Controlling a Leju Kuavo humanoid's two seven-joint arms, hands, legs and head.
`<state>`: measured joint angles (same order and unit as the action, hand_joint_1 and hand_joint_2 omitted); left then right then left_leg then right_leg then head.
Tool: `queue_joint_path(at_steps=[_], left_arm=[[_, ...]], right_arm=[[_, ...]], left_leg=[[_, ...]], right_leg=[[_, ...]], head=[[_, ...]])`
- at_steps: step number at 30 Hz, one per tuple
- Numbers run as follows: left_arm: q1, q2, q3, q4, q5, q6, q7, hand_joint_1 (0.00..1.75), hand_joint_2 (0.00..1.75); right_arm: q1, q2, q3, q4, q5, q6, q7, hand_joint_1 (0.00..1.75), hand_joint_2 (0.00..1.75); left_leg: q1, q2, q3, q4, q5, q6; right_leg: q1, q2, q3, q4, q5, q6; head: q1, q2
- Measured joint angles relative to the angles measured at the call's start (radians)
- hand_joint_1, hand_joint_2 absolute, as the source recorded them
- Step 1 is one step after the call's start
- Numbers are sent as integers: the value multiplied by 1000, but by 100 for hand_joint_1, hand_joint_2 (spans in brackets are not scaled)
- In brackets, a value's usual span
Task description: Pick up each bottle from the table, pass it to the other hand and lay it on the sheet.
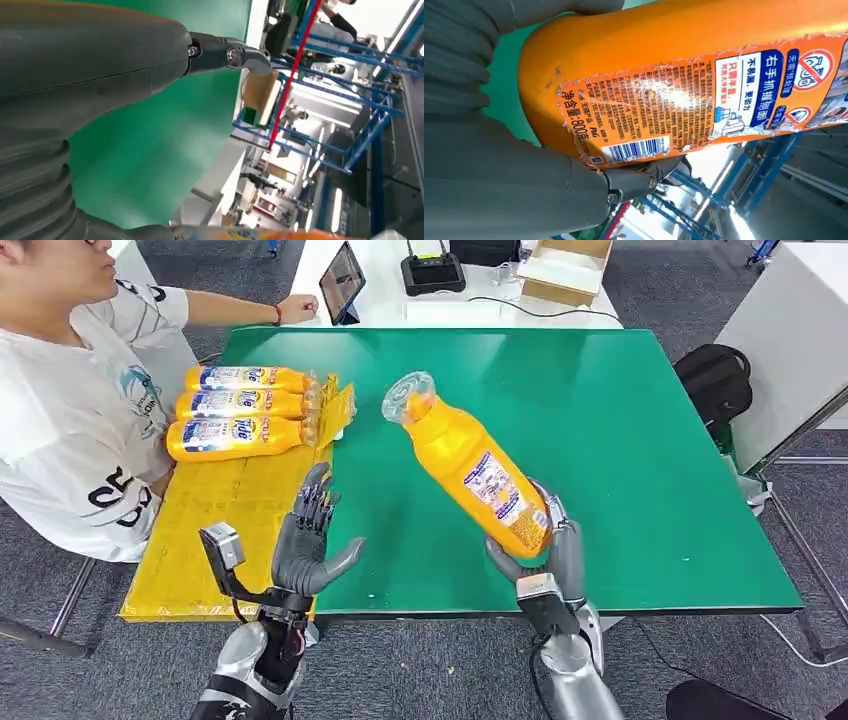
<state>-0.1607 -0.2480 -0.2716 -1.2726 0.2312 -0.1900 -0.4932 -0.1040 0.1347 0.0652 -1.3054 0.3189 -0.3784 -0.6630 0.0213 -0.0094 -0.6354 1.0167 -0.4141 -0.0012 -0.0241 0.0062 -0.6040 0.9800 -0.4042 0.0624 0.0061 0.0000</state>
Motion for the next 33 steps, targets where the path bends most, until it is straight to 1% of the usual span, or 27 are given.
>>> queue_joint_path(at_steps=[9,13,18,25,33], left_arm=[[6,2,-10,-16,3,-5,0,0,175],[9,2,-26,-29,14,-39,0,0,175],[10,2,-51,-38,8,-44,2,0,175],[7,2,-77,-19,24,-62,40,0,175],[10,2,-78,9,58,-81,61,0,175]], right_arm=[[9,3,8,0,3,5,0,175,175],[11,11,31,23,20,58,0,175,175],[10,36,94,108,52,90,-1,175,175],[-21,66,208,265,129,78,0,175,175],[-72,89,271,416,145,56,0,175,175]], left_leg=[[0,0,0,0,0,0],[0,0,0,0,0,0],[0,0,0,0,0,0],[0,0,0,0,0,0],[0,1,0,0,0,0]], right_leg=[[0,0,0,0,0,0],[0,0,0,0,0,0],[0,0,-1,0,0,0],[0,0,-1,0,0,0],[0,0,-1,0,0,0]], head=[[0,0],[0,0],[0,0],[0,0],[0,0]])
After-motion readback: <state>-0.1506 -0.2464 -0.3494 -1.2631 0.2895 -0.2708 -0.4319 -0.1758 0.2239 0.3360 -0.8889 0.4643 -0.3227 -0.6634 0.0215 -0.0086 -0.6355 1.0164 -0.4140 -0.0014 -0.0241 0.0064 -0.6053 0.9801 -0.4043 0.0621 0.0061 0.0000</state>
